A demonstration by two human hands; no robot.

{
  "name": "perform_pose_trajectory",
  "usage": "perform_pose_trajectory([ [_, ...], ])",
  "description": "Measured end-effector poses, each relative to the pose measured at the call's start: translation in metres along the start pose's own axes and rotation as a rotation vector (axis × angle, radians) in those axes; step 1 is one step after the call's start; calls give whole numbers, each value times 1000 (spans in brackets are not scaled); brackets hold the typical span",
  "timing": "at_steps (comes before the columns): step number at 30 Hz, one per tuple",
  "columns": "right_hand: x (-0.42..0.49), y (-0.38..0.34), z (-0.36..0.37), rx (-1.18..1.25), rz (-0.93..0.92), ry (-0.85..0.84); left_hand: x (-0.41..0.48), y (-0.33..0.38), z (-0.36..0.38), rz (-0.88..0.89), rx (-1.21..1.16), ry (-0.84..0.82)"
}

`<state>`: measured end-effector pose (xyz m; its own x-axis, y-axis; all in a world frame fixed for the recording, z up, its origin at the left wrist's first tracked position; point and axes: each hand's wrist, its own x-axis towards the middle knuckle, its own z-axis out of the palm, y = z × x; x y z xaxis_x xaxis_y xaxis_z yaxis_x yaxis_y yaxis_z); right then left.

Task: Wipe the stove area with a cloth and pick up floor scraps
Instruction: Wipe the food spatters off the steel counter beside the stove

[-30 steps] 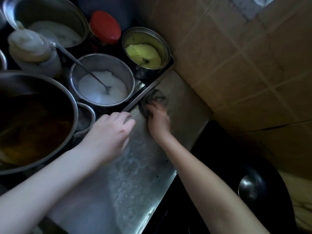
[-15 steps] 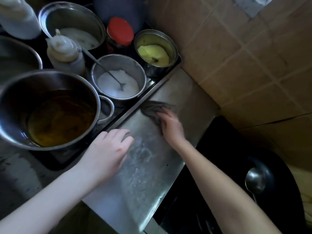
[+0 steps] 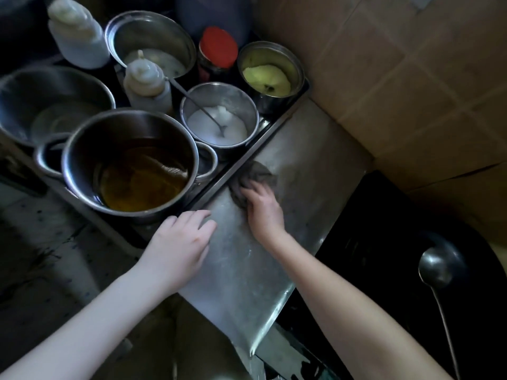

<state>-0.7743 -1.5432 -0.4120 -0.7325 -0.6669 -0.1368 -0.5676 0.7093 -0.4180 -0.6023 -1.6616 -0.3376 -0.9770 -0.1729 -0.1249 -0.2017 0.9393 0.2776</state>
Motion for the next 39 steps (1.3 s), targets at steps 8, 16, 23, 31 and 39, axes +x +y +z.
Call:
perform_pose_trajectory([
  [8,-85,-25,31,-45,-165,-175,-17,-6,-14,-12,-29,22],
  [16,-73,20,-4,92,-12,49,-22,-12,-15,12,-38,29],
  [23,-21,13,-12,229,492,285,-36,-26,-12,-56,-50,18],
  [31,-56,-61,36,137,193,75,-57,-42,-9,-38,-66,7],
  [39,-144,-77,55,34,-89,-62,-64,-44,-3,51,-69,-14],
])
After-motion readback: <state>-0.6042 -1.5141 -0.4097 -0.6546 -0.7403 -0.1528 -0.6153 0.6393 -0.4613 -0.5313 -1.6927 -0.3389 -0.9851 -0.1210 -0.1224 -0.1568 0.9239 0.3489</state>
